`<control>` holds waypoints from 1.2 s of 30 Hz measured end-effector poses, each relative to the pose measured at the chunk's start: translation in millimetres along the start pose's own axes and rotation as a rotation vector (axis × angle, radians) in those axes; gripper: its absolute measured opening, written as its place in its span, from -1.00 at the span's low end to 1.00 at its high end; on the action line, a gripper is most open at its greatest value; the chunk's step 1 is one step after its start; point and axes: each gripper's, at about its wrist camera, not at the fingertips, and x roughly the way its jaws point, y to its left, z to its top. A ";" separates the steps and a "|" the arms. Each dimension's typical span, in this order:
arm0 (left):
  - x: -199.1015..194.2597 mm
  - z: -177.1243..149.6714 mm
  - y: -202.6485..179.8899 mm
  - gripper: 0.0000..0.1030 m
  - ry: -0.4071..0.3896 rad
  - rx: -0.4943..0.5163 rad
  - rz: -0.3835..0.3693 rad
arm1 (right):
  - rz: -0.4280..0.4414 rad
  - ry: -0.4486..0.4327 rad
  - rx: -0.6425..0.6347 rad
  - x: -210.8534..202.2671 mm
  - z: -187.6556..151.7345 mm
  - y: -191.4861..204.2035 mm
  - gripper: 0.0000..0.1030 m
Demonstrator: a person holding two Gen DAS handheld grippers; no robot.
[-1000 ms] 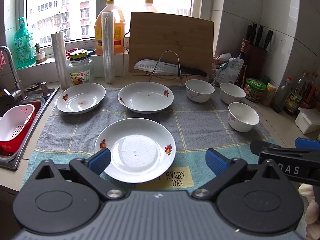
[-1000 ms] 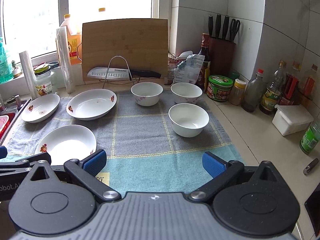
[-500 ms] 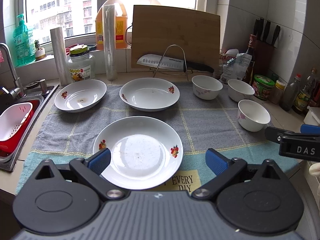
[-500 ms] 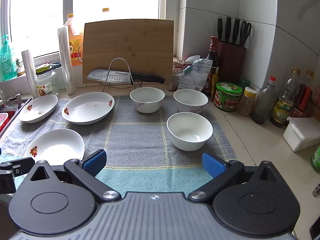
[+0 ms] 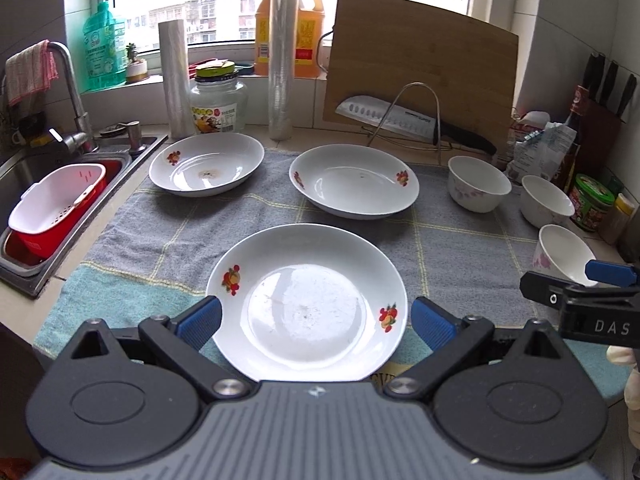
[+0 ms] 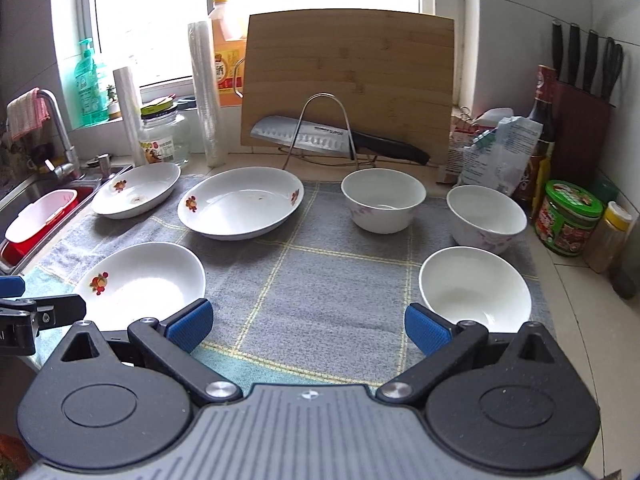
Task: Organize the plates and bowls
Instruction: 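Move the left tool toward the rim of the residue-stained white plate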
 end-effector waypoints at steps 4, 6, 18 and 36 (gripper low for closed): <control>0.0 9.9 9.6 0.95 -0.023 -0.048 -0.004 | 0.046 -0.012 -0.020 5.9 6.0 1.9 1.00; 2.6 17.4 14.5 0.95 -0.024 -0.062 -0.002 | 0.065 -0.030 -0.031 7.4 11.7 2.7 1.00; 38.1 54.0 61.1 0.95 -0.037 0.047 -0.004 | 0.057 -0.056 -0.010 27.7 40.1 29.3 1.00; 139.2 145.5 205.8 0.95 -0.026 0.284 -0.200 | -0.015 0.017 0.040 116.5 89.2 208.4 1.00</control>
